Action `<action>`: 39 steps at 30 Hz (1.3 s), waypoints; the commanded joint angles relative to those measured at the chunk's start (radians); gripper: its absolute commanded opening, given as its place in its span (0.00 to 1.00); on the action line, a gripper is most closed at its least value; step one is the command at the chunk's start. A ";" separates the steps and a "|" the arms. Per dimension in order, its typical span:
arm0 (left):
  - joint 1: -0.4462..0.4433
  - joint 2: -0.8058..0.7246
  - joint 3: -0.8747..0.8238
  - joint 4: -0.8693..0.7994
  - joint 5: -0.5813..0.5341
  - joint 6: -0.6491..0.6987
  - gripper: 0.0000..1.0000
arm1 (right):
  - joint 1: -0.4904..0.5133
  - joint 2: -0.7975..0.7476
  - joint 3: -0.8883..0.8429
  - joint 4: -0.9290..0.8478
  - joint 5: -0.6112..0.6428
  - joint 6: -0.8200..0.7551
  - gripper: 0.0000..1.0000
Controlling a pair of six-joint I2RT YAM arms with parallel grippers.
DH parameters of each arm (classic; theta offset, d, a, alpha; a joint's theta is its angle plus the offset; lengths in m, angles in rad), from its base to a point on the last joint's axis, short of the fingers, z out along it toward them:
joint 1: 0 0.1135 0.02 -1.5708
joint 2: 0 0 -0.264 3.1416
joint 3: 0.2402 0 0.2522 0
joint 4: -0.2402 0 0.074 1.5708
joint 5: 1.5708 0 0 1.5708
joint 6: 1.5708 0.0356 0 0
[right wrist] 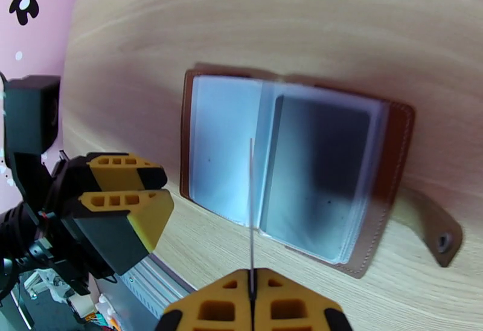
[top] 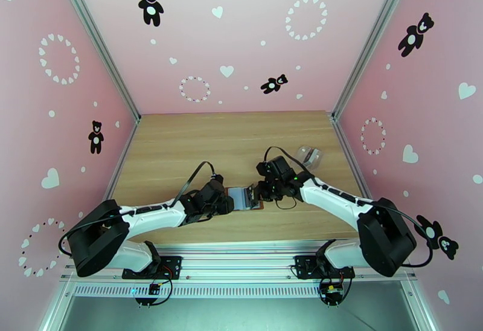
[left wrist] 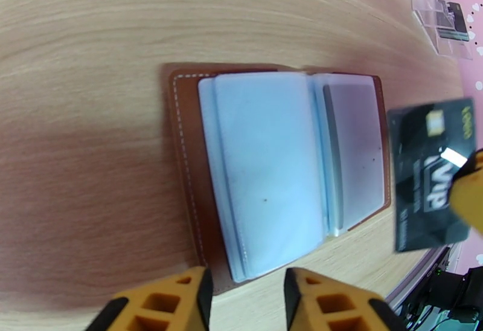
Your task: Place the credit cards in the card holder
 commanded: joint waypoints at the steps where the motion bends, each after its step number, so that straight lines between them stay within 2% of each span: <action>1: 0.008 0.021 0.014 0.013 0.005 -0.002 0.36 | 0.004 0.034 -0.032 0.122 -0.044 0.059 0.00; 13: 0.014 0.088 0.077 -0.002 0.015 0.007 0.35 | 0.026 0.115 -0.057 0.227 -0.036 0.107 0.00; 32: 0.027 0.122 0.114 -0.015 0.019 0.023 0.34 | 0.032 0.110 -0.078 0.257 -0.008 0.120 0.00; 39: 0.038 0.150 0.119 -0.006 0.024 0.022 0.30 | 0.033 0.128 -0.070 0.273 -0.006 0.127 0.00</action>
